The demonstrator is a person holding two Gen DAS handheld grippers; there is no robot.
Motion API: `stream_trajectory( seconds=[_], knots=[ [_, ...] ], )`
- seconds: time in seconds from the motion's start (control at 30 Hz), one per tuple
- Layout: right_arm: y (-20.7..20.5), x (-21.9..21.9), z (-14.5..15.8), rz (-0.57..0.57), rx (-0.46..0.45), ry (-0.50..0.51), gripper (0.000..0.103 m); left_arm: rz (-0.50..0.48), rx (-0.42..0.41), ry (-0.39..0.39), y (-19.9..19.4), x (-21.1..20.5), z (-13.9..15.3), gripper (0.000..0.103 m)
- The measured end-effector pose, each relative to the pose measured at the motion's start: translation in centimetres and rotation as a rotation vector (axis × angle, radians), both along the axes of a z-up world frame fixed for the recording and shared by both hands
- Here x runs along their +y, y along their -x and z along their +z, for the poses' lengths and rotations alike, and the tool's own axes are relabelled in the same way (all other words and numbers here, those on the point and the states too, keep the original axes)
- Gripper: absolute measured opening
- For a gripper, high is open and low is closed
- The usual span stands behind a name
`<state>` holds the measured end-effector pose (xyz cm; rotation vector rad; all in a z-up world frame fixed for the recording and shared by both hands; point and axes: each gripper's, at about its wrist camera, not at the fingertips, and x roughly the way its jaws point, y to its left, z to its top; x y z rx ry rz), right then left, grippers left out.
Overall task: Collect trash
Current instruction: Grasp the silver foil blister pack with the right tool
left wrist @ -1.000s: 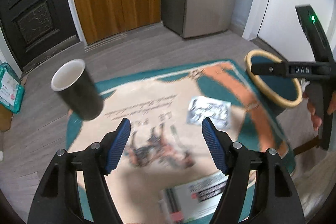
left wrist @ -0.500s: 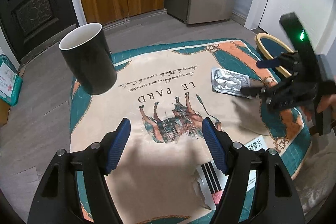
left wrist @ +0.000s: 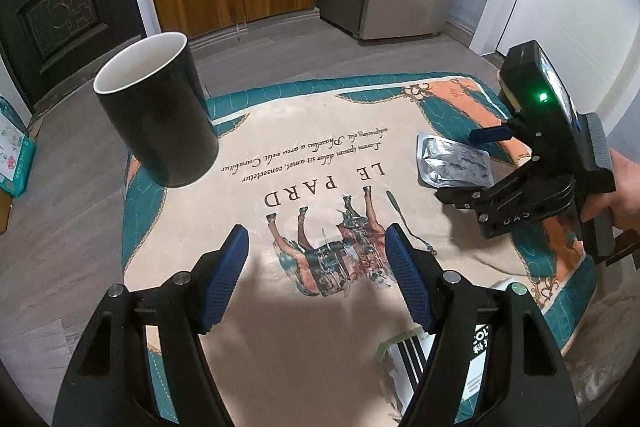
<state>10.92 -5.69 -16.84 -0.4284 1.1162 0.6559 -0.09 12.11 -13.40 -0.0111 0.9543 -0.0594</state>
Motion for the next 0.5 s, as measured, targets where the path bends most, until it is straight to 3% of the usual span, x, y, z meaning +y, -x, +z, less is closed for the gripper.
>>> stream_trajectory(
  seconds=[0.17,0.5],
  knots=[
    [0.7,0.1,0.8,0.040,-0.001,-0.020,0.073,-0.012,0.018,-0.005,-0.3,-0.4,-0.6,0.070],
    [1.8,-2.4,3.3,-0.047,-0.032,-0.054,0.071,-0.134,0.038,0.025,1.7,-3.4,-1.0,0.072]
  ],
)
